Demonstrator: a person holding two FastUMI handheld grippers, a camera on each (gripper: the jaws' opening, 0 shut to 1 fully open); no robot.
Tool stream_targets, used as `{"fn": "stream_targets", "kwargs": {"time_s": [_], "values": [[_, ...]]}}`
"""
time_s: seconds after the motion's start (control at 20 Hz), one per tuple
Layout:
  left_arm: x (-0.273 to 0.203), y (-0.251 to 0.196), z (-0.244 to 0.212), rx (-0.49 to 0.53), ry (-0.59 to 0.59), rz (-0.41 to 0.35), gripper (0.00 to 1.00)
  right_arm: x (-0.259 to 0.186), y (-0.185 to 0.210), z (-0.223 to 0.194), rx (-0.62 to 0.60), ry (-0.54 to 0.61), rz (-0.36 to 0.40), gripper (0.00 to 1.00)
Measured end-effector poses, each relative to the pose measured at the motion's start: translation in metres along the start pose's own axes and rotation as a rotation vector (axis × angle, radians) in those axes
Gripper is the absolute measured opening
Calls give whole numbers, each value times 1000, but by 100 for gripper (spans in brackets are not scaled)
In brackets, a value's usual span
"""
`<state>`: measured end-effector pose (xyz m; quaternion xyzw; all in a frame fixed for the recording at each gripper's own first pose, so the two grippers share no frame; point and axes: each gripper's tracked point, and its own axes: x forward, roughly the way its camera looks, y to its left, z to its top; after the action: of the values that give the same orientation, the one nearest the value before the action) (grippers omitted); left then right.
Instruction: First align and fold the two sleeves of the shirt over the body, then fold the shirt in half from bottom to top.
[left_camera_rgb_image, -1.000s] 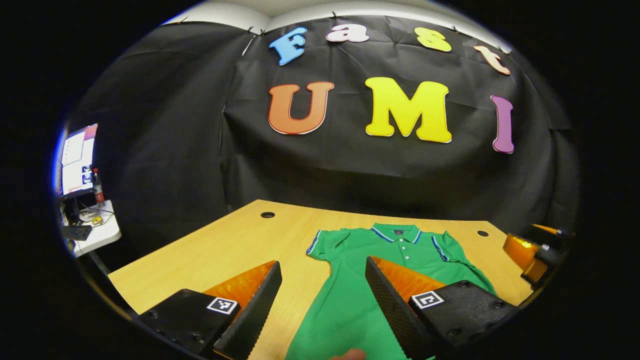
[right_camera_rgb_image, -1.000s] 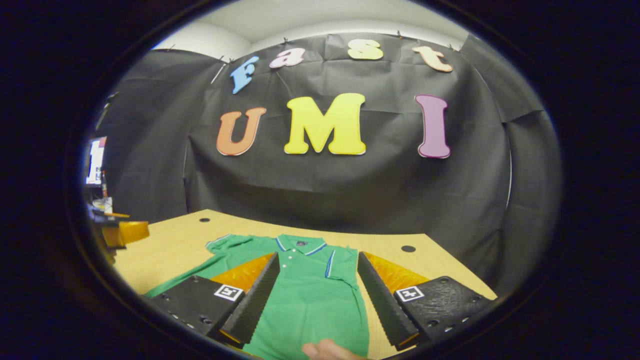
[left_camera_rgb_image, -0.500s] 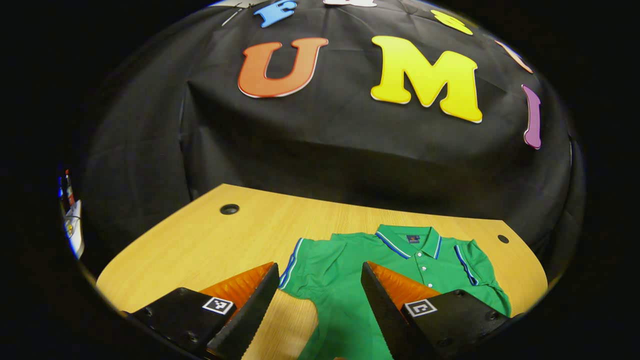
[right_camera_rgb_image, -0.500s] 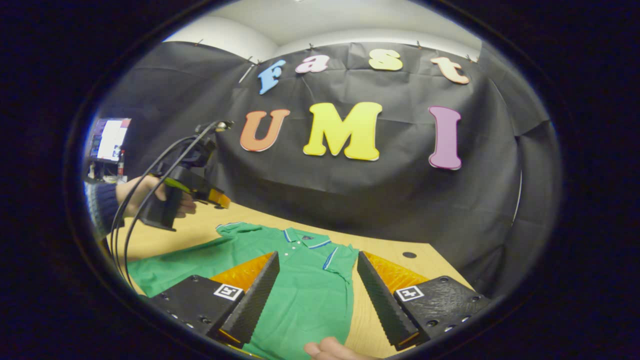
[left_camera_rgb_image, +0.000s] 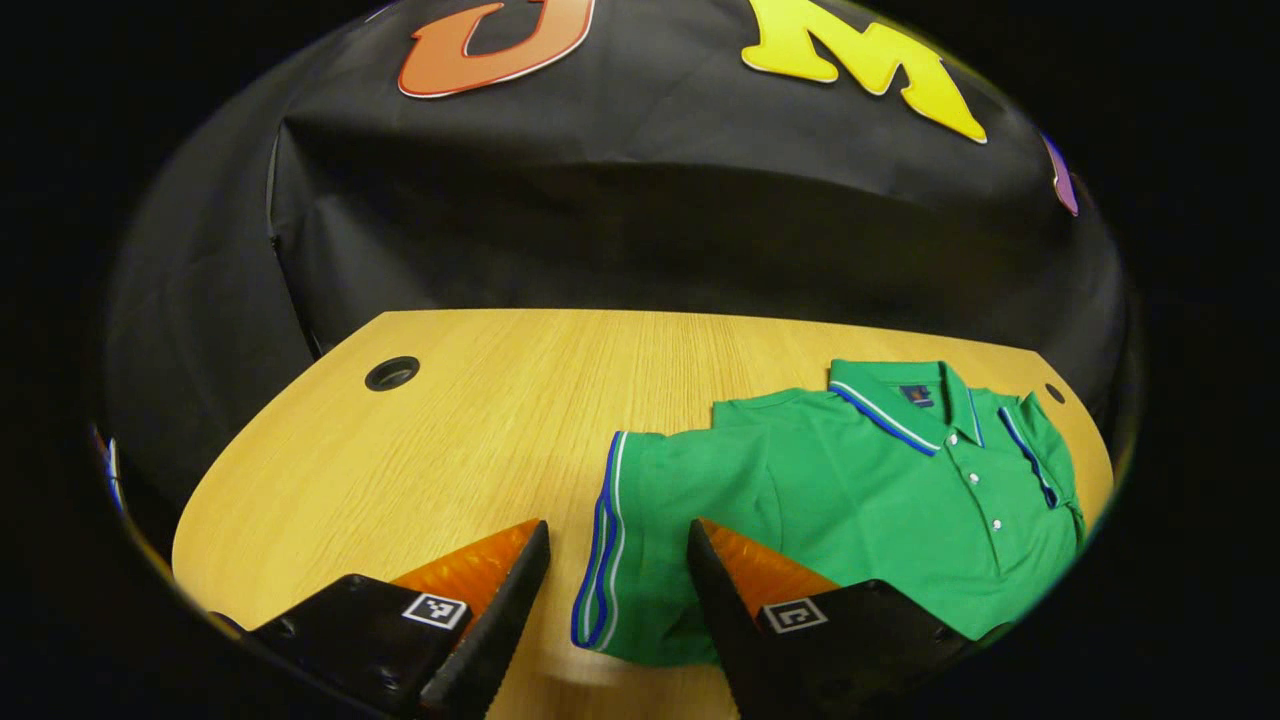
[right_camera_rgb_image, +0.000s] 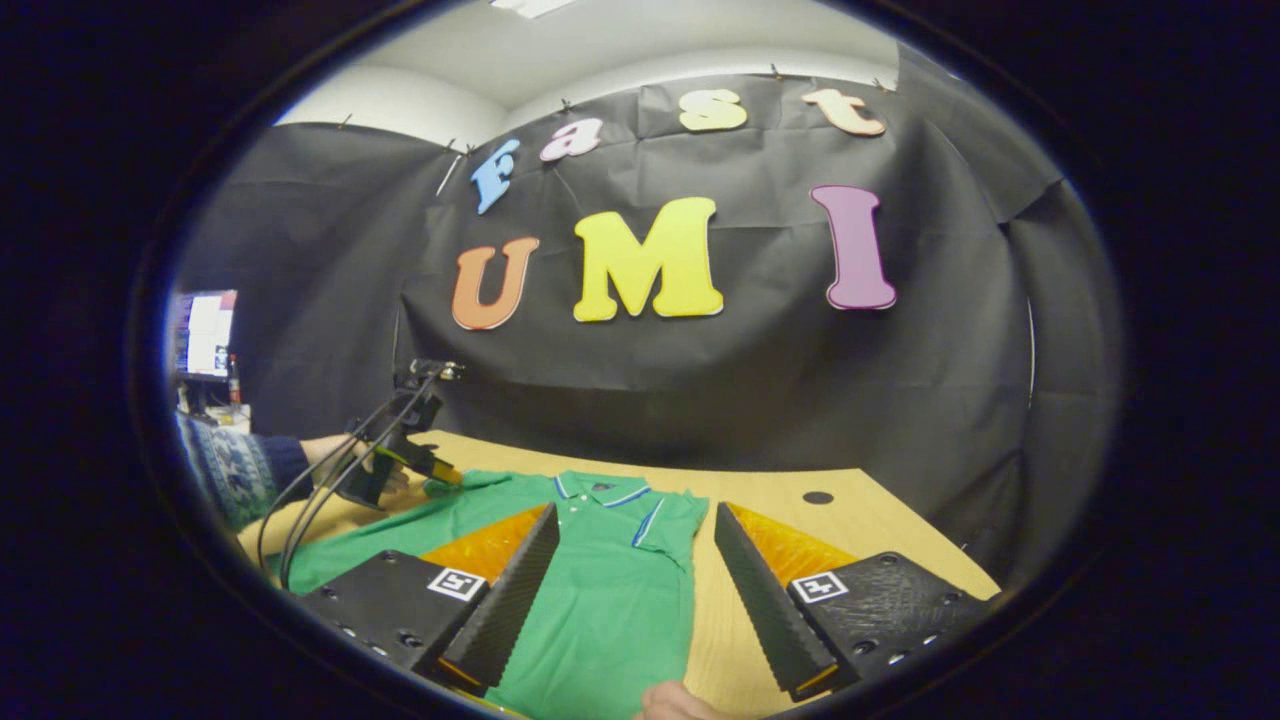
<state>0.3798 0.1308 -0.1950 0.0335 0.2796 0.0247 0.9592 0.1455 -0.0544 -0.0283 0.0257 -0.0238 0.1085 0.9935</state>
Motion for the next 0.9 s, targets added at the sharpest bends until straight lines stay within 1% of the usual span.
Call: {"fn": "stream_targets", "kwargs": {"time_s": [0.05,0.1,0.15,0.2,0.25,0.3,0.35,0.4,0.45,0.5,0.55,0.6,0.9], "values": [[0,0,8,-30,-26,-8,90,1,-1,0,9,-1,-7,95],[3,-1,11,-78,-34,-28,84,1,-2,-2,17,1,-13,93],[5,3,10,-122,-31,-22,77,1,-2,-3,22,6,-13,95],[8,8,11,-151,-47,-15,57,2,-1,-4,27,13,-13,95],[12,11,11,-172,-52,-7,49,3,-1,-6,31,20,-15,95],[10,12,10,-188,-49,-2,28,4,-1,-8,31,28,-18,95],[10,11,8,-179,-38,2,23,4,-3,-9,29,33,-24,96],[9,12,6,-162,-27,13,15,5,-4,-10,24,37,-32,95],[9,13,7,-151,-26,23,12,6,-5,-10,17,38,-39,94],[9,10,10,-146,-29,29,10,6,-5,-11,10,37,-46,95],[9,6,11,-146,-32,27,9,6,-5,-12,5,37,-50,94],[7,4,13,-143,-31,30,8,6,-5,-12,1,37,-51,95],[-1,-19,29,-101,-47,36,8,7,-7,-12,11,37,-55,95]]}}
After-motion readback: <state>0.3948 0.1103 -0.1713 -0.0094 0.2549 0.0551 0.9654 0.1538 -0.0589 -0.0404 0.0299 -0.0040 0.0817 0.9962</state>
